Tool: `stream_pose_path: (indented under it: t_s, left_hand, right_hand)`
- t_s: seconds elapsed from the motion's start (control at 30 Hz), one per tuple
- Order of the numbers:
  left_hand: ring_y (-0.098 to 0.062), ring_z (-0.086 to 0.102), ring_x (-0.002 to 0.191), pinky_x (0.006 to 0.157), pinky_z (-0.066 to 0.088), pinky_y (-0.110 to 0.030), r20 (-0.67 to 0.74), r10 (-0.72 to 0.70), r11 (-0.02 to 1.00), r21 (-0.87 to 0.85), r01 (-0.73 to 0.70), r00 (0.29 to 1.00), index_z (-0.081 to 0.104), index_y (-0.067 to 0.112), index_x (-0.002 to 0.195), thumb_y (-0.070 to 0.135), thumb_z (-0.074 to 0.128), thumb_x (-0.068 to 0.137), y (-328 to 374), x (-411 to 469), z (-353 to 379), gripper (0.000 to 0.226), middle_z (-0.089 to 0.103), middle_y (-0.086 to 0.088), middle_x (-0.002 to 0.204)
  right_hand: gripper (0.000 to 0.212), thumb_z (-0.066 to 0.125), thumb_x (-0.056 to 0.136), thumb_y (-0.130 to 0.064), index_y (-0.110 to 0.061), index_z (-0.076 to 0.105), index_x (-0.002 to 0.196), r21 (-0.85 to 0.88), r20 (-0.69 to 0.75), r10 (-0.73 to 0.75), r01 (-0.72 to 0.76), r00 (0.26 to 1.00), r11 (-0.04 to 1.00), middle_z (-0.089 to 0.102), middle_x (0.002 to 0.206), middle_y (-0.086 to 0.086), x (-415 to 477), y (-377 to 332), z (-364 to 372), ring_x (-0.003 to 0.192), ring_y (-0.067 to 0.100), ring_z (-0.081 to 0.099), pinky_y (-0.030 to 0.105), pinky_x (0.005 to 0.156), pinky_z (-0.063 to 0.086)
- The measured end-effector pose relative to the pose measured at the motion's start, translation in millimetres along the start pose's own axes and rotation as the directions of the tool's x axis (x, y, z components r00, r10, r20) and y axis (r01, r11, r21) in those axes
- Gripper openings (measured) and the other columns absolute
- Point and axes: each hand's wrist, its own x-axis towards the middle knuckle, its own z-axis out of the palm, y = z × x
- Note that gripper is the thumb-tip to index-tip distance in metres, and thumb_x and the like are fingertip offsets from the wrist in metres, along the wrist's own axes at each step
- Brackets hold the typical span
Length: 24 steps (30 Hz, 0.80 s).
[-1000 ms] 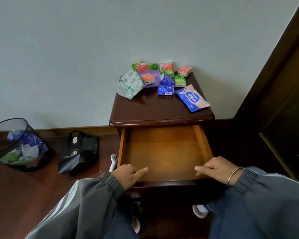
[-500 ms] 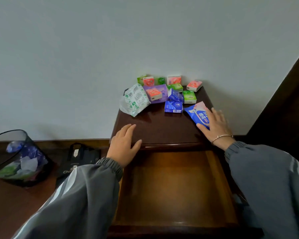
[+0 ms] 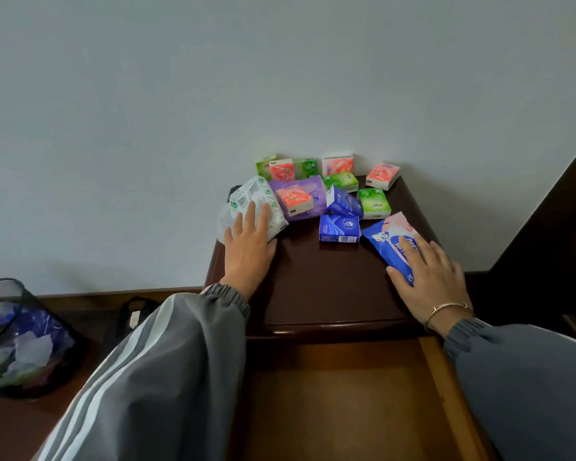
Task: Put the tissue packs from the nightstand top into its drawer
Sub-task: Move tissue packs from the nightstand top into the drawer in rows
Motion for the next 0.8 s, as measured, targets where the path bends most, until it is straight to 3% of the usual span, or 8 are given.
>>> stream_pose_path:
  t_s: [0.1,0.23,0.33,0.47,0.53,0.7,0.8]
  left_hand:
    - [-0.030,0.024,0.145,0.115,0.024,-0.047,-0.020,0.043,0.995,-0.090,-0.044,0.999,0.022,0.017,0.152,0.013,0.037,0.098,-13.5,-2.2,-2.6,0.056,0.021,-0.008,0.160]
    - [-0.031,0.040,0.137,0.105,0.038,-0.041,-0.087,0.114,0.989,-0.086,-0.122,0.990,0.033,0.014,0.148,0.005,0.041,0.093,-36.0,-33.1,-16.3,0.056,0.033,-0.008,0.155]
    - [-0.027,0.037,0.139,0.109,0.033,-0.039,0.128,0.245,0.970,-0.021,-0.244,0.961,0.027,0.018,0.150,0.014,0.043,0.095,-45.6,-67.0,-23.2,0.058,0.029,-0.005,0.157]
    - [-0.018,0.004,0.150,0.120,0.003,-0.048,0.456,0.250,0.966,-0.056,-0.252,0.854,0.004,0.032,0.153,0.058,0.038,0.094,-38.6,-92.3,-33.2,0.073,0.005,0.006,0.162]
    - [-0.018,0.000,0.150,0.119,-0.001,-0.052,0.401,0.261,0.963,-0.046,-0.265,0.878,0.007,0.031,0.153,0.064,0.035,0.092,-26.1,-88.7,-39.5,0.075,0.004,0.006,0.162]
    - [-0.020,0.008,0.149,0.119,0.011,-0.051,0.106,0.365,0.931,-0.063,-0.360,0.925,0.016,0.023,0.152,0.054,0.050,0.091,27.9,-39.7,-48.8,0.077,0.015,0.000,0.160]
    - [-0.026,0.004,0.149,0.118,0.009,-0.053,0.120,0.436,0.899,-0.002,-0.439,0.892,0.010,0.022,0.153,0.055,0.060,0.084,71.0,5.1,-41.7,0.092,0.008,-0.006,0.162]
  right_hand:
    - [0.064,0.037,0.089,-0.058,-0.032,0.024,0.146,-0.005,-0.004,0.005,-0.005,1.000,1.000,0.024,0.155,-0.002,-0.4,-1.0,-0.4,0.141,0.024,0.023,0.045,0.107,0.031]
    - [0.064,0.040,0.089,-0.057,-0.030,0.026,0.145,-0.008,-0.011,0.001,-0.001,1.000,1.000,0.027,0.154,0.000,-1.3,-2.7,-2.4,0.140,0.026,0.025,0.046,0.105,0.033]
    - [0.064,0.041,0.089,-0.056,-0.029,0.027,0.145,-0.007,-0.009,-0.001,0.001,1.000,1.000,0.028,0.153,0.001,-2.4,-3.8,-4.1,0.140,0.027,0.026,0.047,0.104,0.033]
    - [0.063,0.040,0.090,-0.056,-0.029,0.028,0.145,0.016,0.003,-0.002,0.002,1.000,1.000,0.028,0.153,0.002,-3.4,-3.2,-4.0,0.140,0.026,0.025,0.047,0.105,0.032]
    - [0.061,0.038,0.090,-0.056,-0.029,0.028,0.144,0.021,0.007,-0.007,0.006,1.000,1.000,0.028,0.153,0.001,-3.6,-2.6,-3.5,0.140,0.026,0.026,0.047,0.106,0.032]
    - [0.059,0.039,0.091,-0.054,-0.028,0.030,0.143,0.035,0.003,0.012,-0.012,1.000,0.999,0.034,0.151,0.001,-3.4,-3.7,-1.7,0.138,0.025,0.030,0.046,0.104,0.035]
    - [0.058,0.042,0.090,-0.053,-0.029,0.033,0.142,0.038,-0.019,0.015,-0.014,1.000,0.999,0.037,0.149,0.001,-3.7,-3.9,-1.5,0.136,0.025,0.033,0.045,0.101,0.038]
